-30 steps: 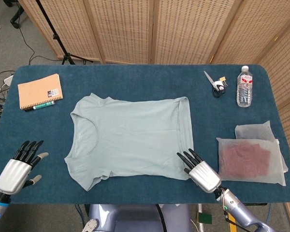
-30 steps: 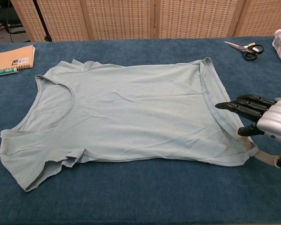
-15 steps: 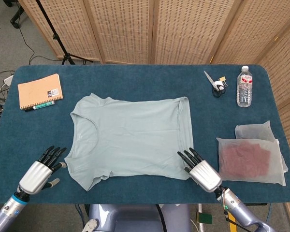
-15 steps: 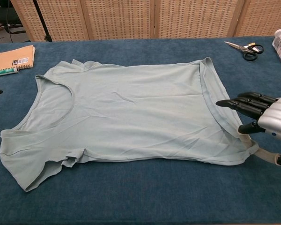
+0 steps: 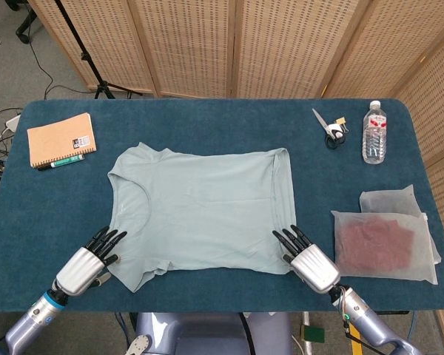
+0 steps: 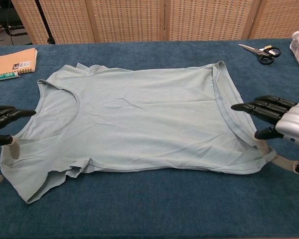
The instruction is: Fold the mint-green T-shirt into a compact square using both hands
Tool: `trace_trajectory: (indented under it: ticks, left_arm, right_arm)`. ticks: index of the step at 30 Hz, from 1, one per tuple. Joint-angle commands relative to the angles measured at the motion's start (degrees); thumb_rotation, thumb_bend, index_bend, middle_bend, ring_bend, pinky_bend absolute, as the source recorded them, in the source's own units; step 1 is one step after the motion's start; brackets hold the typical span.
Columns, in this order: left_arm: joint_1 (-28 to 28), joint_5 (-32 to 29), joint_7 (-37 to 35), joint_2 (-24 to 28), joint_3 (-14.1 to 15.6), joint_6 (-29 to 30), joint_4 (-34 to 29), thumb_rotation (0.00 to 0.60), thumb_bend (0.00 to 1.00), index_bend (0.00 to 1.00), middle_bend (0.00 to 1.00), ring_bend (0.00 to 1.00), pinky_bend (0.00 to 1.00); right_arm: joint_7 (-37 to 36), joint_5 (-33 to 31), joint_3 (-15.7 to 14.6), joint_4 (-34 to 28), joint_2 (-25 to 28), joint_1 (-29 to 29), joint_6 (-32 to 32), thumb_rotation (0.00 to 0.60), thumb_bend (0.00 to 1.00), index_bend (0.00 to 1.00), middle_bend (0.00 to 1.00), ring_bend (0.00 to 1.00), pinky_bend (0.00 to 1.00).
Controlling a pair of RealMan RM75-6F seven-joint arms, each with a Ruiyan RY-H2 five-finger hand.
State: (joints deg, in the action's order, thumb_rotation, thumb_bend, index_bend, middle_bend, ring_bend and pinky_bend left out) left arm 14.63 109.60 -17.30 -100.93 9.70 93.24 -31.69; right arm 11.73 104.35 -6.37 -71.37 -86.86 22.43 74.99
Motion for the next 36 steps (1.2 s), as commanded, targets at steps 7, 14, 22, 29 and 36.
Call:
trace_trajectory:
  ticks: [7,14,22,29,36]
  left_arm:
    - [-0.2,-0.5,-1.3,-3.4,1.4,1.2,5.9,0.6,0.21,0.52,0.0,0.0,0.0]
    - [-0.1,-0.8,-2.0,-4.6,2.3,1.7,8.3,0.6,0.33,0.53,0.0,0.0,0.0]
    - [-0.1,-1.3,-2.5,-5.1,3.0,1.7,9.0,0.6,0.36,0.55,0.0,0.0,0.0]
    - [-0.1,-1.7,-2.6,-5.5,3.3,1.7,9.5,0.6,0.38,0.68,0.0,0.0,0.0]
    - [0.0,-2.4,-3.0,-5.5,3.2,1.7,9.6,0.6,0.43,0.71,0.0,0.0,0.0]
  right_arm:
    - [0.1,0.0,0.0,-0.1,0.1,0.0,0.0,0.6,0.57,0.66,0.0,0.0,0.0]
    - [0.1,-0.1,-0.1,-0.2,0.1,0.0,0.1,0.6,0.57,0.66,0.0,0.0,0.0]
    - [0.1,-0.1,0.0,-0.4,0.3,0.1,0.2,0.6,0.57,0.66,0.0,0.0,0.0]
    - [0.0,-0.1,-0.1,-0.5,0.4,0.1,0.2,0.6,0.57,0.66,0.0,0.0,0.0]
    - [-0.3,0.0,-0.1,-0.5,0.4,0.1,0.3,0.6,0.57,0.66,0.0,0.0,0.0]
